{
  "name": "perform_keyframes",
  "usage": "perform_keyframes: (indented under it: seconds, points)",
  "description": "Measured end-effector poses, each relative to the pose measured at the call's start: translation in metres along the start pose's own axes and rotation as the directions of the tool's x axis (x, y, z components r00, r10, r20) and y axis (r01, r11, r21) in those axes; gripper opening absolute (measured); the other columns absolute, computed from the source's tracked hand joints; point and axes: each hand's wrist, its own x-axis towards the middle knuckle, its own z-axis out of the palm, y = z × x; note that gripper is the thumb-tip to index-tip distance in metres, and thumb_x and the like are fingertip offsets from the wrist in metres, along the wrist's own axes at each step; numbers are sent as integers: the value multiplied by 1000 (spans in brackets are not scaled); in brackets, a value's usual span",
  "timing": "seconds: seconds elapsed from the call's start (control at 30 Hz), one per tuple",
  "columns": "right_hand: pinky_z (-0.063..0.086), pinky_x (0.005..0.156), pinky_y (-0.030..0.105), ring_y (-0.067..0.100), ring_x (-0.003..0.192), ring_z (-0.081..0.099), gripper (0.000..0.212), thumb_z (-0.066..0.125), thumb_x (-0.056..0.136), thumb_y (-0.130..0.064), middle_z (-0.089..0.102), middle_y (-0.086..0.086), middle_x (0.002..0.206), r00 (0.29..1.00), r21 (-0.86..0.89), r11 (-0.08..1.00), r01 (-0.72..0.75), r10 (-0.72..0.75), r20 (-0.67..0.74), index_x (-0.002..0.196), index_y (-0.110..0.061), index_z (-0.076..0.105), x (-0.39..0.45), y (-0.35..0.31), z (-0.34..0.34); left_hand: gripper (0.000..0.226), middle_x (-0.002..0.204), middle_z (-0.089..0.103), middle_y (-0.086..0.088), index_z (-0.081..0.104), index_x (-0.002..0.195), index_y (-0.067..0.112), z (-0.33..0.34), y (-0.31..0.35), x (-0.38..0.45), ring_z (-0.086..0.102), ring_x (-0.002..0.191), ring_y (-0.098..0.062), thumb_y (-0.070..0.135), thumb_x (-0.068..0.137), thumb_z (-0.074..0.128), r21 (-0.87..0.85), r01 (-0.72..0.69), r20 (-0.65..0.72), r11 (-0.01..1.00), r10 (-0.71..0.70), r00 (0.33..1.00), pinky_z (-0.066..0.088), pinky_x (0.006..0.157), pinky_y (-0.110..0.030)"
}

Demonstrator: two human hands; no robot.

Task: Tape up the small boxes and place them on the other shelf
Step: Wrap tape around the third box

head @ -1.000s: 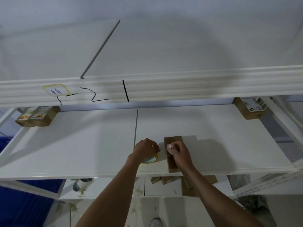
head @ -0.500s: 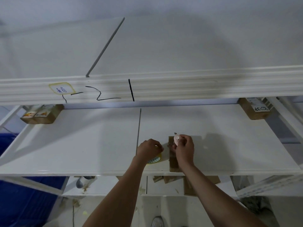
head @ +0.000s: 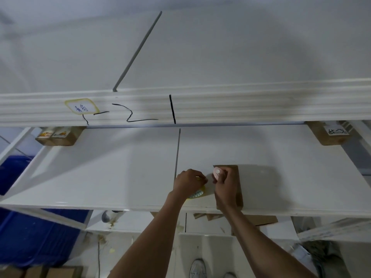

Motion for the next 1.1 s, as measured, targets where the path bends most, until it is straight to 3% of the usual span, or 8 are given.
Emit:
perform_keyframes:
  seconds: [0.23,0.4,0.63,0.77,0.9,1.0,1.1]
  points:
    - [43,70,1,7,87,54,10,48,104,-10,58,1,100,999,-1,1000,11,-11,-40,108,-8,57,4,2,-1,24,106,74,7,76,106,34,-1,1,-3,59,83,-13,46,91,61,-39,32,-3,999,-32,999,44,69,-22]
    - [43,72,8,14,91,57,7,52,103,-13,58,1,100,1000,10,1000,-10,11,-24,109,-11,55,2,2,1,24,111,71,9,76,109,33,-5,5,-7,60,88,-13,43,92,61,-89,60,19,994,-59,998,46,68,-23]
    - [44,65,4,14,91,56,6,53,103,-8,57,1,101,998,18,999,-43,44,-40,108,-8,56,4,-1,0,18,97,72,14,79,97,35,1,7,-15,63,85,-10,39,89,64,-230,138,-11,963,-144,989,47,64,-21]
    - [40,65,5,18,95,56,12,60,98,-9,59,5,106,995,41,996,-85,87,-50,109,-5,57,7,1,1,12,89,77,8,82,89,26,-16,-24,-24,69,83,-12,33,83,74,-468,226,-69,855,-290,955,58,77,-30]
    - [51,71,18,23,101,62,11,56,99,-8,61,9,111,986,141,978,-153,161,-47,110,-4,57,8,-1,3,9,91,76,4,82,87,24,-24,-36,-39,65,75,-10,27,85,73,-598,218,-62,771,-316,947,52,66,-25]
    - [62,71,26,27,100,67,13,50,101,-4,60,14,117,931,416,843,-342,363,29,111,0,57,16,-7,-1,7,90,75,7,81,87,19,-20,-22,-46,67,85,-9,21,86,75,-755,199,-47,625,-354,934,53,73,-23]
    - [63,70,40,19,69,70,13,62,95,-3,66,17,105,854,572,670,-473,507,113,108,1,63,26,-18,-14,8,89,75,6,81,92,12,-18,-6,-51,68,82,-11,14,88,74,-857,157,-32,492,-353,935,52,68,-19]
